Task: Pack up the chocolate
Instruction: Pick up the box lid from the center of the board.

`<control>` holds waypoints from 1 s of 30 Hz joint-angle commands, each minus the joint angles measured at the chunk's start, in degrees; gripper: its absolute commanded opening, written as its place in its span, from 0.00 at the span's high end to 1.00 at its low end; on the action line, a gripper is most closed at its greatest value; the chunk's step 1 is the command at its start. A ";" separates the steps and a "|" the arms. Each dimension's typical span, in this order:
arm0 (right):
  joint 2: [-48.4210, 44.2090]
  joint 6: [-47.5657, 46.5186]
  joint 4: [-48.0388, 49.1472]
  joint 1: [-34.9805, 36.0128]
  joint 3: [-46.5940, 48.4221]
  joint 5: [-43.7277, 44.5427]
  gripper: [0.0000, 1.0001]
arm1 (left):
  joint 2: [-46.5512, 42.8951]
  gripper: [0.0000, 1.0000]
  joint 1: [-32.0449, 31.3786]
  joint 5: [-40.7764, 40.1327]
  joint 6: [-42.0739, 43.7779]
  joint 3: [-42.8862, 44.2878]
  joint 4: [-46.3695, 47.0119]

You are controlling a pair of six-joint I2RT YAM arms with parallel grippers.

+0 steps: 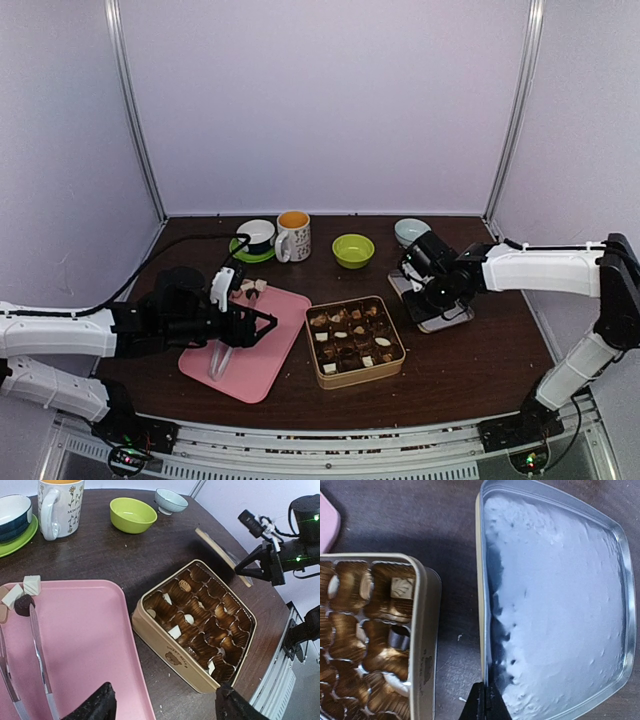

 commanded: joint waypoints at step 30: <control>-13.23 48.58 74.55 0.84 13.45 -57.79 1.00 | -2.94 0.17 13.86 25.48 -8.06 14.19 17.22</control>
